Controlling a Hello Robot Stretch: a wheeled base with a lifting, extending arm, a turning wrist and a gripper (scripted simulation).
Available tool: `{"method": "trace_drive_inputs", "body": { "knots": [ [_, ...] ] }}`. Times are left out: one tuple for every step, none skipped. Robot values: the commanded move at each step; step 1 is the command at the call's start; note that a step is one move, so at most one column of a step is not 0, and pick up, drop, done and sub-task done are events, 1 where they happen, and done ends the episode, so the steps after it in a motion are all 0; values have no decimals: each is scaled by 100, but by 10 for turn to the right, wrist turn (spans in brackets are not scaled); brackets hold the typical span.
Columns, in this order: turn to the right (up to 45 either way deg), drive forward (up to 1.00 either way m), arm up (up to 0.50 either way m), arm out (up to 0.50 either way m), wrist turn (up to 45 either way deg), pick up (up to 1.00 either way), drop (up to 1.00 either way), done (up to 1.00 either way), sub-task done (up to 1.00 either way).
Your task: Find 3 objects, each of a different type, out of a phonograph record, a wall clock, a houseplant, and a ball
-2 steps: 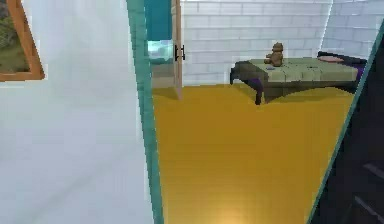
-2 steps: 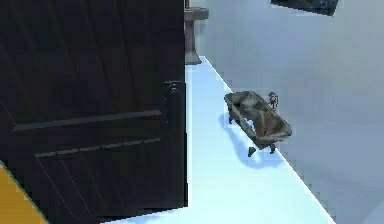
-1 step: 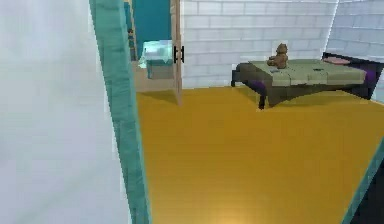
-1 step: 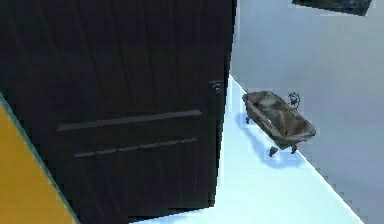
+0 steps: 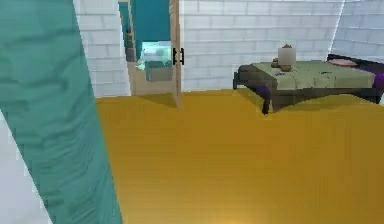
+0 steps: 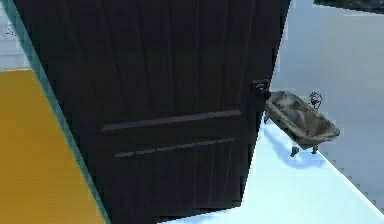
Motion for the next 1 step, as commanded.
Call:
{"method": "trace_drive_inputs", "body": {
  "knots": [
    [450,0,0,0,0,0,0,0,0]
  ]
}}
